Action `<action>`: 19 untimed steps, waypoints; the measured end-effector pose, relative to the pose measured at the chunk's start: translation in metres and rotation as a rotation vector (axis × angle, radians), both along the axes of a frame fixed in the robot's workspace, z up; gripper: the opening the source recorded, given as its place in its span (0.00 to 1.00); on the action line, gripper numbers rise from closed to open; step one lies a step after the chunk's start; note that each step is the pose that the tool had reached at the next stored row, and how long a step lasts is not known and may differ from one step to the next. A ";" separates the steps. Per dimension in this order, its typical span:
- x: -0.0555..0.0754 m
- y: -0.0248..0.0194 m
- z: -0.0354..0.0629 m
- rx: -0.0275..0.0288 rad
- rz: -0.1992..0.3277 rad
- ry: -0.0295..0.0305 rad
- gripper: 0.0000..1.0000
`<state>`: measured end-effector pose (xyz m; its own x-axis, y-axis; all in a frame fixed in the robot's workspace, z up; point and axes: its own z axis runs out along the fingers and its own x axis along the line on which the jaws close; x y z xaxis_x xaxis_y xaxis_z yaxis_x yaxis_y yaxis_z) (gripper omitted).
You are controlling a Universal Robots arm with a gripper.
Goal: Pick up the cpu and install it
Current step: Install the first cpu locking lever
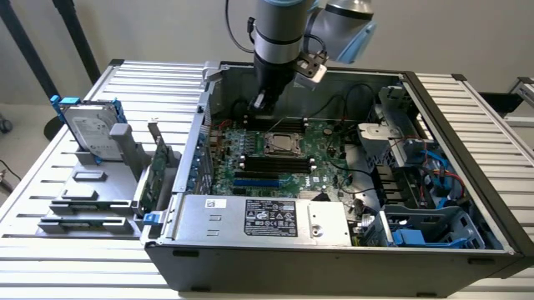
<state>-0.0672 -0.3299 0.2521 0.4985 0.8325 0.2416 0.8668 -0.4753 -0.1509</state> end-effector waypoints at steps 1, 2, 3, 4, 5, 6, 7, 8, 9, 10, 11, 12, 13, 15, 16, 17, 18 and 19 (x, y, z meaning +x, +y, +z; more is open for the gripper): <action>0.000 0.0000 -0.0016 -0.0003 0.000 -0.0017 0.11; 0.000 0.0000 -0.0034 -0.0004 0.000 -0.0030 0.11; 0.000 0.0000 -0.0052 -0.0005 0.000 -0.0041 0.11; 0.000 0.0000 -0.0071 -0.0006 0.000 -0.0047 0.11; 0.000 0.0000 -0.0089 -0.0015 0.000 -0.0047 0.11; 0.000 0.0000 -0.0107 -0.0023 0.000 -0.0046 0.11; 0.000 0.0000 -0.0126 -0.0028 0.000 -0.0047 0.11; 0.000 0.0000 -0.0143 -0.0033 0.000 -0.0047 0.11; 0.000 0.0000 -0.0161 -0.0040 0.000 -0.0047 0.11; 0.000 0.0000 -0.0179 -0.0050 0.000 -0.0046 0.11; 0.000 0.0000 -0.0198 -0.0060 0.000 -0.0046 0.11; 0.000 0.0000 -0.0217 -0.0069 0.000 -0.0047 0.11; 0.000 0.0000 -0.0235 -0.0073 0.000 -0.0048 0.11; 0.000 0.0000 -0.0270 -0.0086 0.000 -0.0047 0.11; 0.000 0.0000 -0.0289 -0.0092 0.000 -0.0047 0.11; 0.000 0.0000 -0.0306 -0.0097 0.000 -0.0047 0.11; 0.000 0.0000 -0.0326 -0.0102 0.000 -0.0047 0.11; 0.000 0.0000 -0.0344 -0.0107 0.000 -0.0046 0.11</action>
